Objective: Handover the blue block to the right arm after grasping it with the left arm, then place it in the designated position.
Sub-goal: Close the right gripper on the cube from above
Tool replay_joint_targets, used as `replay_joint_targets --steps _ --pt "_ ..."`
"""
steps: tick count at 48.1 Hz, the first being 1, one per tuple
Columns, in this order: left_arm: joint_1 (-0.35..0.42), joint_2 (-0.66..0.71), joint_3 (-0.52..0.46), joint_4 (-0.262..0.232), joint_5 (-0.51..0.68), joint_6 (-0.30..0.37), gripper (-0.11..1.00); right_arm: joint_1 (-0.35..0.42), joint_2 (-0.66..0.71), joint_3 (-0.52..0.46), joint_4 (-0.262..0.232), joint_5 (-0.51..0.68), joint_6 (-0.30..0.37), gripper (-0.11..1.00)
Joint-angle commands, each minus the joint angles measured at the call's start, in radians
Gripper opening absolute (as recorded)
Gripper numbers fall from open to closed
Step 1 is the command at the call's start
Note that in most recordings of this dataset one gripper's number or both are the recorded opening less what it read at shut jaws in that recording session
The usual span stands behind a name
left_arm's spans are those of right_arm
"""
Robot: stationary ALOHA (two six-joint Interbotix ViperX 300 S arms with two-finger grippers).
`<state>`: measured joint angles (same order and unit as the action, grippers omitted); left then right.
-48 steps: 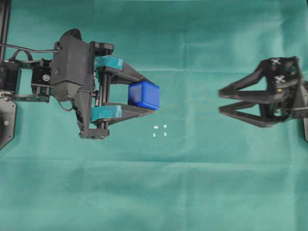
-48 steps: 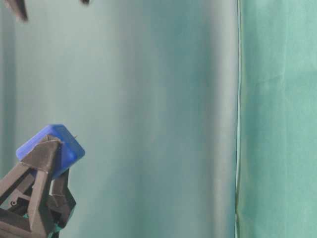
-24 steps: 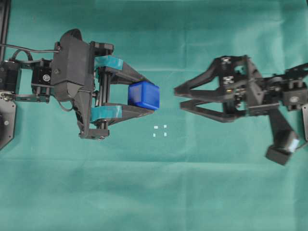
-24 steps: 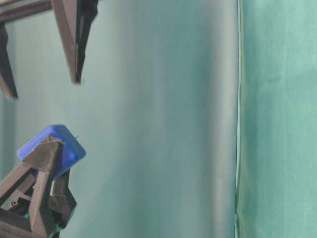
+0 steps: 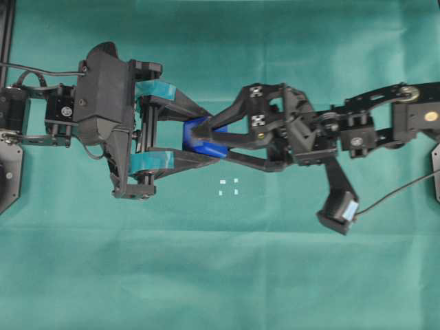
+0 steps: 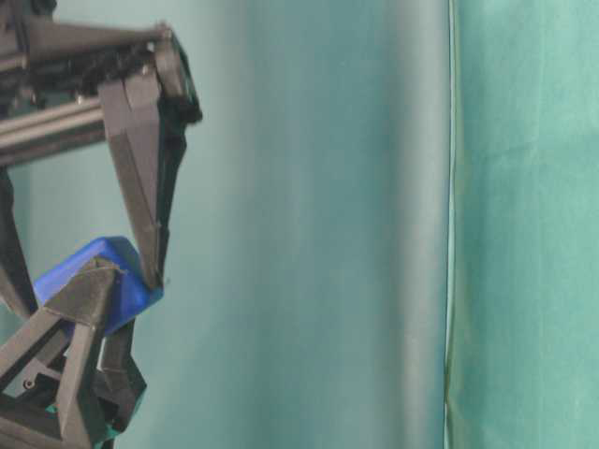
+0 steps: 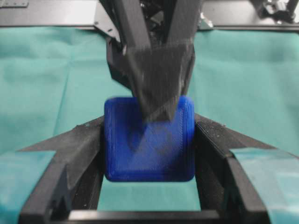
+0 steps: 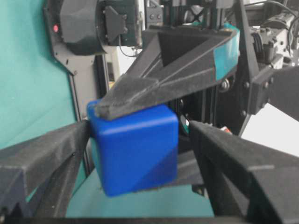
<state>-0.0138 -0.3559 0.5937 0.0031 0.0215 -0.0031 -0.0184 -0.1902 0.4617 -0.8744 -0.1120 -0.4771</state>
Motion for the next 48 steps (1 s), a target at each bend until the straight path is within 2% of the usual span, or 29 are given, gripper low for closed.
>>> replay_joint_targets --steps 1,16,20,23,27,29,48 --pt "-0.002 -0.018 -0.012 0.000 -0.003 -0.002 0.47 -0.003 0.002 -0.048 -0.002 -0.008 0.002 0.91" --pt "-0.002 -0.018 -0.012 0.000 -0.002 -0.002 0.47 -0.003 0.012 -0.058 -0.002 -0.002 0.000 0.91" --pt "-0.002 -0.018 -0.012 0.000 -0.002 -0.002 0.47 -0.003 0.009 -0.058 -0.002 0.015 -0.003 0.87" --pt "-0.002 -0.018 -0.012 -0.002 0.002 -0.002 0.47 -0.003 0.006 -0.057 -0.002 0.040 -0.002 0.79" --pt "-0.002 -0.018 -0.014 0.000 0.012 -0.002 0.47 -0.003 0.003 -0.057 -0.002 0.064 0.003 0.58" --pt "-0.002 -0.018 -0.014 -0.002 0.020 -0.002 0.46 -0.003 0.002 -0.057 -0.002 0.066 0.003 0.51" --pt "-0.002 -0.018 -0.018 -0.002 0.034 -0.002 0.47 -0.003 0.002 -0.057 -0.002 0.075 0.009 0.51"
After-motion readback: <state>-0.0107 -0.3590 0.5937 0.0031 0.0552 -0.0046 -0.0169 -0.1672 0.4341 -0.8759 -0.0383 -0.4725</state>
